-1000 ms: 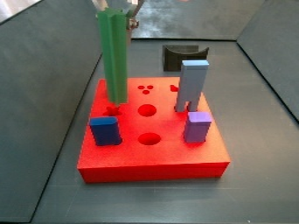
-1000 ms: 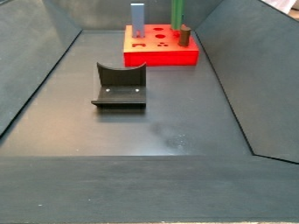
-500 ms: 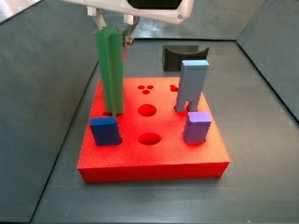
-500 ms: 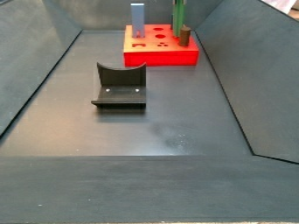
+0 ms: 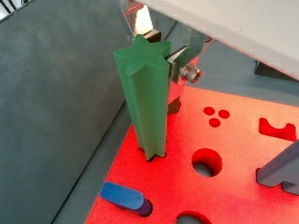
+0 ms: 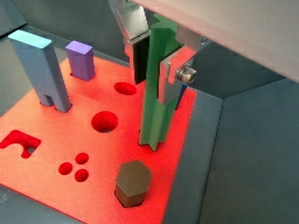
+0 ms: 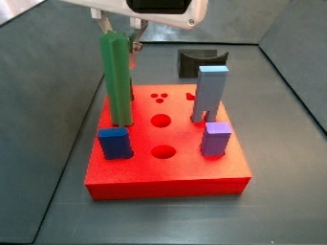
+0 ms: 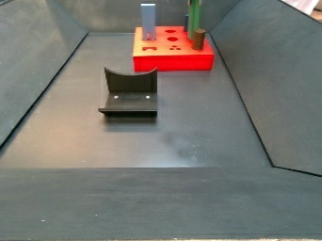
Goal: Pick up the star object. Move up. Move to above the board. Insert the star object.
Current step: Insert the star object.
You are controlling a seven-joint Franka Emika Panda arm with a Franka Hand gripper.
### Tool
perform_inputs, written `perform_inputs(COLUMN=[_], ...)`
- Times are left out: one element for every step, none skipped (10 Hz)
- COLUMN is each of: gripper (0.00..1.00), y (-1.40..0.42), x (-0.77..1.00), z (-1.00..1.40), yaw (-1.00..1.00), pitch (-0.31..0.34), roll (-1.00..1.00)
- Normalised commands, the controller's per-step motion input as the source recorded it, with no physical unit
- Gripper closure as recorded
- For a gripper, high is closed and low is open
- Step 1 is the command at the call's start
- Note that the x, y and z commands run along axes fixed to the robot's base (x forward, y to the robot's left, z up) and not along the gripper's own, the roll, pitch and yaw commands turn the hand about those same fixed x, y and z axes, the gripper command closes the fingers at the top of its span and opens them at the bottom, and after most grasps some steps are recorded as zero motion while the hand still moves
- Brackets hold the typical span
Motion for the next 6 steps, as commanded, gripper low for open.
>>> perform_inputs(gripper=[1.00,1.00,1.00,1.00,1.00,1.00], y=[0.00,0.00,0.00,0.00,0.00,0.00], x=[-0.03,-0.03,0.00,0.00,0.00,0.00], z=[-0.09,-0.14,-0.25,-0.64,-0.76,-0.63], yaw=[0.00,0.00,0.00,0.00,0.00,0.00], pitch=[0.000,0.000,0.000,-0.110,-0.089,-0.059], roll=[0.00,0.00,0.00,-0.02,-0.10,-0.07])
